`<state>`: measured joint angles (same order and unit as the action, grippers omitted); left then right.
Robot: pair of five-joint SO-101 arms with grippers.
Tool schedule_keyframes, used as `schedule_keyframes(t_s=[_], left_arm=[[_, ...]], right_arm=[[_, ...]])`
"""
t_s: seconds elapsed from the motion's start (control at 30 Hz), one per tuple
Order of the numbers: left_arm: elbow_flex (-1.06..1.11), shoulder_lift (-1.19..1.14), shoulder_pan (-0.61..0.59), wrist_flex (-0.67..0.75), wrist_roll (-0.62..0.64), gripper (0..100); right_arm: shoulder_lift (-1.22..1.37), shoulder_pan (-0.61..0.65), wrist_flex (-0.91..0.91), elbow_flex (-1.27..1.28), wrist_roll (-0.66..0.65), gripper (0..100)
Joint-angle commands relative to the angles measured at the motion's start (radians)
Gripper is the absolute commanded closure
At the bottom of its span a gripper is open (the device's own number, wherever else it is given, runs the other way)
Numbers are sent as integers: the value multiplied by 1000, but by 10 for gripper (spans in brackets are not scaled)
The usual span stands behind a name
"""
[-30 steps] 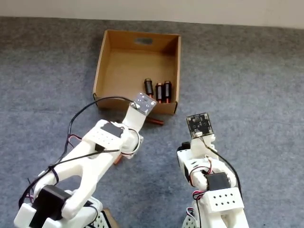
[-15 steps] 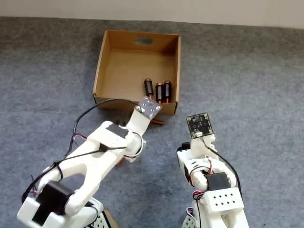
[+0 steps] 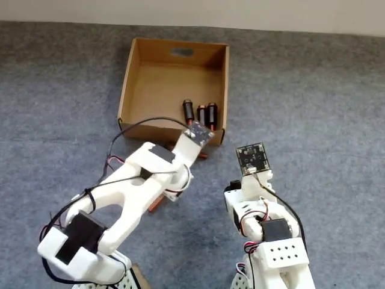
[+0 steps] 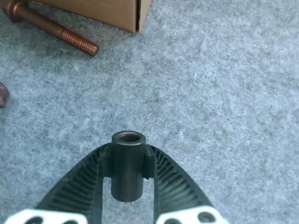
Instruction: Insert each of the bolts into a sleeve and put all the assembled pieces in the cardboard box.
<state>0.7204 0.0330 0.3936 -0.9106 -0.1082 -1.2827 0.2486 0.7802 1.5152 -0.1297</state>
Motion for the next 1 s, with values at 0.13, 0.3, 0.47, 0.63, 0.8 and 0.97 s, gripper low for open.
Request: schedule_keyframes(t_s=[0.13, 0.3, 0.47, 0.63, 0.8, 0.97], left_arm=[[-19, 84, 7, 0, 8, 992], [-19, 84, 2, 0, 8, 992], [31, 84, 1, 21, 8, 992], [107, 93, -2, 92, 8, 992], [108, 93, -2, 94, 8, 992], [110, 93, -18, 94, 9, 992]], right_arm=[[-13, 12, -19, -2, 6, 992], [-5, 45, 19, -2, -57, 992], [-7, 44, 104, -8, -68, 992], [-5, 44, 119, -12, -71, 992], [-5, 42, 199, -42, -74, 992], [-4, -1, 200, -50, -75, 993]])
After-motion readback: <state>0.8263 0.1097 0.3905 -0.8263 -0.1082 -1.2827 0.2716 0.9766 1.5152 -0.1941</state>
